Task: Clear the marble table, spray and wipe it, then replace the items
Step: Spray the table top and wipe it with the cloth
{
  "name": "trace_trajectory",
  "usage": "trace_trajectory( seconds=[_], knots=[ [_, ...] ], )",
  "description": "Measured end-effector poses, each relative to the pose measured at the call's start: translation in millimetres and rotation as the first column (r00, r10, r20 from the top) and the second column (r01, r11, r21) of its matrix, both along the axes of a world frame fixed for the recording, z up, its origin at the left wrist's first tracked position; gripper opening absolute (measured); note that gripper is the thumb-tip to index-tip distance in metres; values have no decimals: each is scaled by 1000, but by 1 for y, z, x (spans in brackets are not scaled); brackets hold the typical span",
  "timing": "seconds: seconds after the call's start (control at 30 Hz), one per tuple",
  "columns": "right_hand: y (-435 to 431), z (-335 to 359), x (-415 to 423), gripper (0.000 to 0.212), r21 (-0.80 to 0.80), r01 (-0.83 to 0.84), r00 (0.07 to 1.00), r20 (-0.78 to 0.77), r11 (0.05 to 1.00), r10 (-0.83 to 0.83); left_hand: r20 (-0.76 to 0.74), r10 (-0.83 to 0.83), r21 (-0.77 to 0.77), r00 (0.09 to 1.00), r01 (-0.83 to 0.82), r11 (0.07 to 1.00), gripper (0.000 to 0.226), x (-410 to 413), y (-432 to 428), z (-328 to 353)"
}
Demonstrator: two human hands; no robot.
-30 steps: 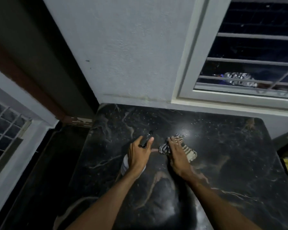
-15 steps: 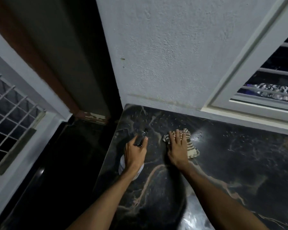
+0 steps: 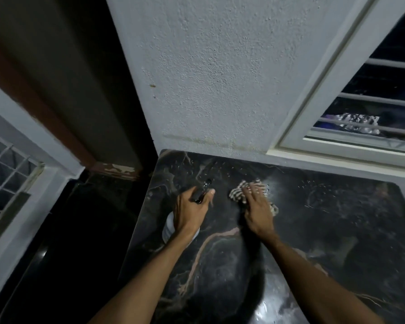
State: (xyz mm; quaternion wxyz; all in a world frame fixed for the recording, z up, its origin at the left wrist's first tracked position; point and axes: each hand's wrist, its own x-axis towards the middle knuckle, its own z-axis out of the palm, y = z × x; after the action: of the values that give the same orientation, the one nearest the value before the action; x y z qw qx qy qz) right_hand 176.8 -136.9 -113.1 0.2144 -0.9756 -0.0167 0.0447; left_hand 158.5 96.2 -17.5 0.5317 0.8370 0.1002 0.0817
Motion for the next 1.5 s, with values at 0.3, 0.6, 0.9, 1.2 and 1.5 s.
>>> trace_trajectory(
  seconds=[0.3,0.6,0.9,1.2,1.5],
  knots=[
    [-132,-1,-78,60,55,292,952,73,955,-296,-122,-201,51,972,209,977,48,-20,-114,-1],
    [-270,-4,-123,71,68,175,979,94,982,-181,-178,-278,141,944,304,942,49,-51,-289,3],
    [-368,-10,-127,79,95,261,954,130,961,-272,-183,-235,110,955,257,960,48,-49,-397,-6],
    [-395,-18,-64,75,88,144,976,151,986,-156,-203,-243,95,949,266,959,47,-22,-433,-7],
    [-398,-17,7,70,74,8,987,159,997,-19,-180,-341,-113,923,325,939,14,4,-423,7]
  ],
)
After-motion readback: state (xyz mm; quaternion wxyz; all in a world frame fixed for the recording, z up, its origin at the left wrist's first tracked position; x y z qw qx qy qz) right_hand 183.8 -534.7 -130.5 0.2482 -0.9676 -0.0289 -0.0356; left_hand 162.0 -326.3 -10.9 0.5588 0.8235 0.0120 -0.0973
